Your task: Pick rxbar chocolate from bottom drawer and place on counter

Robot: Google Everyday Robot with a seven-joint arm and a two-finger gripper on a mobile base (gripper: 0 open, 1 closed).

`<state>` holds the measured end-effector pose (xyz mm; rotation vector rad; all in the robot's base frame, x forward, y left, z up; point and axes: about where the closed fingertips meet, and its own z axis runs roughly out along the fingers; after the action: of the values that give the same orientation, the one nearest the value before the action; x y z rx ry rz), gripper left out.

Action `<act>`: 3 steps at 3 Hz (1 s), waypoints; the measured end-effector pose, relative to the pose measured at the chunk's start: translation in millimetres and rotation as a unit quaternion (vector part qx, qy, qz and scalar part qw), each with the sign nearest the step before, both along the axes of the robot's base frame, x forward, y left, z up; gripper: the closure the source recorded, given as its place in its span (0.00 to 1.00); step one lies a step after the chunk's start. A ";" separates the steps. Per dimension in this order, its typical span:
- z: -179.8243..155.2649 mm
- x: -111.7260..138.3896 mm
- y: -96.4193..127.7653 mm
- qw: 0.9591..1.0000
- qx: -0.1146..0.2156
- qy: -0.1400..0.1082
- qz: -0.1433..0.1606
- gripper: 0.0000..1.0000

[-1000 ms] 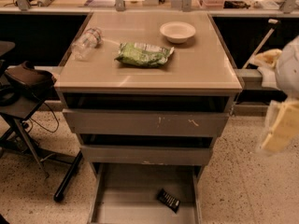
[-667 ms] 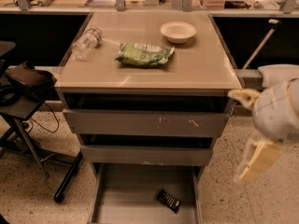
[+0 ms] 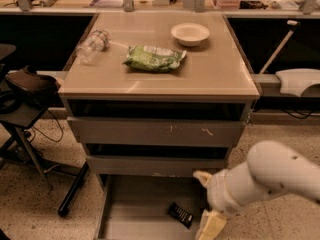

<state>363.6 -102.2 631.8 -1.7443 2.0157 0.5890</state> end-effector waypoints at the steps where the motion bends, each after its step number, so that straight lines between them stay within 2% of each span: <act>1: -127.3 -44.1 28.3 0.995 -0.024 0.098 0.005 0.00; 2: -162.3 -48.7 52.5 0.992 -0.015 0.124 -0.007 0.00; 3: -162.0 -48.4 52.4 0.992 -0.015 0.124 -0.008 0.00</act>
Offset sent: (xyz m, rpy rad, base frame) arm -0.0366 0.0242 -0.1054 -0.0368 0.1644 0.0134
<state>315.2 -49.8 469.8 -1.7436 2.2111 0.8103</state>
